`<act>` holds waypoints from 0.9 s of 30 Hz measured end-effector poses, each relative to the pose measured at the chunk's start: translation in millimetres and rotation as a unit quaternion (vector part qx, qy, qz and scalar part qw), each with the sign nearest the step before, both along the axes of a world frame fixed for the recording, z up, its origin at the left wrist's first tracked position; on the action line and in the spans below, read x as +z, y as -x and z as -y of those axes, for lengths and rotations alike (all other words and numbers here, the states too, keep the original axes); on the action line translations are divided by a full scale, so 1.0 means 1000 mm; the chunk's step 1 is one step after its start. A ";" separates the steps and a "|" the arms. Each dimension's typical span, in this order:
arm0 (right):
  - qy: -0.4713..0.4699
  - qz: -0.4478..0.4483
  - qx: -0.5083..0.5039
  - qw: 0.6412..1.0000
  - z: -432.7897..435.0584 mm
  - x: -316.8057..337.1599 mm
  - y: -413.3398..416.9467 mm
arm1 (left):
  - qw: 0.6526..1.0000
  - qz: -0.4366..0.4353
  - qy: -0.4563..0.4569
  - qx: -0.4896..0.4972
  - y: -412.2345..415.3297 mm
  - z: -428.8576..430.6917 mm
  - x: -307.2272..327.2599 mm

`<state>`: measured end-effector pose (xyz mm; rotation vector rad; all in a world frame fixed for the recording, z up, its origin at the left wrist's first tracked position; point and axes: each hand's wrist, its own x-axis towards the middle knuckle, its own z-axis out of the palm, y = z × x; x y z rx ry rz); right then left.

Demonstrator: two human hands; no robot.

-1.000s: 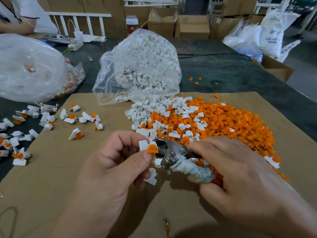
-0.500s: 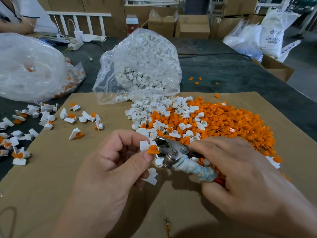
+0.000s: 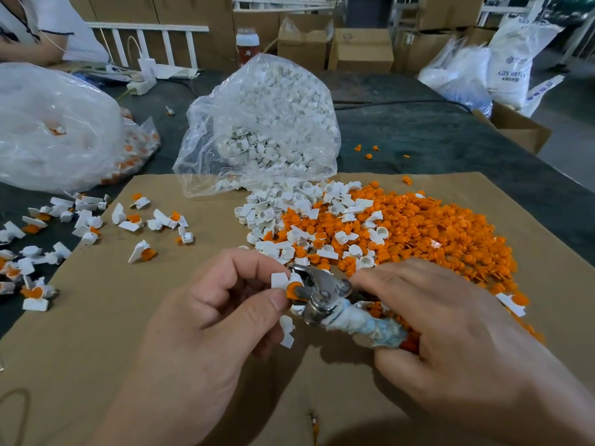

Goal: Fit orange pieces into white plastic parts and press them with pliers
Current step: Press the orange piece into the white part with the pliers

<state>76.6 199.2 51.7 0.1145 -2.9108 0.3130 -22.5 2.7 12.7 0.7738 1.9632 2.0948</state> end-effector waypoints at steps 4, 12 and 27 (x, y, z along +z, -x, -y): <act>-0.041 -0.021 -0.002 0.999 -0.001 -0.002 0.002 | 1.000 -0.004 -0.003 -0.006 -0.001 0.000 -0.002; -0.040 -0.019 -0.024 0.999 0.001 -0.004 0.001 | 1.000 -0.021 0.013 0.007 -0.001 0.001 -0.009; -0.030 0.038 -0.045 0.998 0.006 -0.003 0.000 | 0.998 -0.027 0.051 0.005 0.000 0.005 -0.010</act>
